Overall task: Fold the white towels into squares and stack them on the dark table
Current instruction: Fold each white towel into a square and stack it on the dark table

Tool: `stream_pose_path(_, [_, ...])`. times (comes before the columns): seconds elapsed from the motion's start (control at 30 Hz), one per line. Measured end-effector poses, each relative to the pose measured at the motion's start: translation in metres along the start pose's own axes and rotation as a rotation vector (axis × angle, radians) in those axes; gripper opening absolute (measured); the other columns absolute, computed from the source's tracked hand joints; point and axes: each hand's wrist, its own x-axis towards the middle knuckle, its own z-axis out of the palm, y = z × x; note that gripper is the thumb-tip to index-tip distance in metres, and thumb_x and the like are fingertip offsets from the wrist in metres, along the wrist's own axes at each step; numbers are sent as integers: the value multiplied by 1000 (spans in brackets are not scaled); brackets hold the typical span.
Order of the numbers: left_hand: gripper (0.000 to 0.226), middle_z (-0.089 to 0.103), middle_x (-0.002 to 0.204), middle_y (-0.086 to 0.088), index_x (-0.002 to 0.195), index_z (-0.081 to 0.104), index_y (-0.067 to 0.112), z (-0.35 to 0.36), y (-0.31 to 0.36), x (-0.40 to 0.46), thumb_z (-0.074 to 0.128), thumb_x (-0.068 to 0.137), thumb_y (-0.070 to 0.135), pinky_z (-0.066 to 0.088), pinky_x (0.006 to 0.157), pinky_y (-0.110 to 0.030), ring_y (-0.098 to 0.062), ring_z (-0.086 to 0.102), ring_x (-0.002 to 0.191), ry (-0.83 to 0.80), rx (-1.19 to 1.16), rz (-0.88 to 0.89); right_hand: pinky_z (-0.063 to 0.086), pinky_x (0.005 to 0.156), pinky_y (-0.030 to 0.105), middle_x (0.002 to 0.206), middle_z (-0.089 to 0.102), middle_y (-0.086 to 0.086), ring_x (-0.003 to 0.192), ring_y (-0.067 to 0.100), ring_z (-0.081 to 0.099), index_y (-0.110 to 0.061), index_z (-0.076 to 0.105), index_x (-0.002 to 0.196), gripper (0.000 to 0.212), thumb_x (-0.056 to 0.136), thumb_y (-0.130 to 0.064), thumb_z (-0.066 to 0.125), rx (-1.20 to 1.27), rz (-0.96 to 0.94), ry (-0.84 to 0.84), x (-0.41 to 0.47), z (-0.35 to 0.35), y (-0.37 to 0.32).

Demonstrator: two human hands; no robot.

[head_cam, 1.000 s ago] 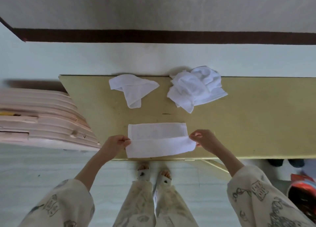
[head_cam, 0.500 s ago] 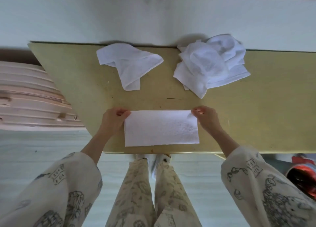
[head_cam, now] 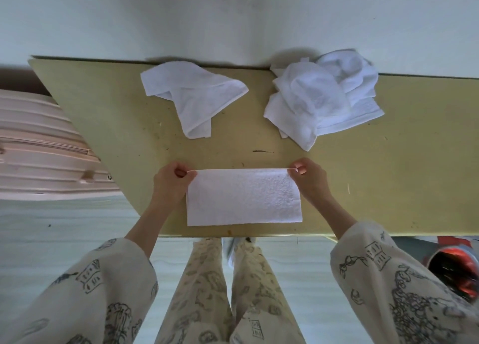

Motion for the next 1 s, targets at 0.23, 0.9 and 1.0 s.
stream_pose_path(0.23, [9,53,73,8,91,61,11,3,2,0,64,83,14,34,59,-16,-14,51,78,2,-19,-32,37,74,23,89,61,1,85,15,53,-7,63,97,13,89,-15,58,-18,-26,3,2,0,0])
stream_pose_path(0.9, [30,57,117,-16,118,50,7,50,3,-51,43,88,8,44,88,-46,-35,54,109,252,452,526,46,90,49,117,60,18,109,37,57,-3,59,114,33,81,0,58,-393,-502,274,-36,44,0])
stream_pose_path(1.0, [41,51,133,-12,126,43,13,84,-6,-57,34,86,17,32,106,-49,-31,44,128,138,581,692,36,102,55,129,55,21,124,37,49,-5,54,119,36,84,-8,47,-435,-648,200,-47,85,2])
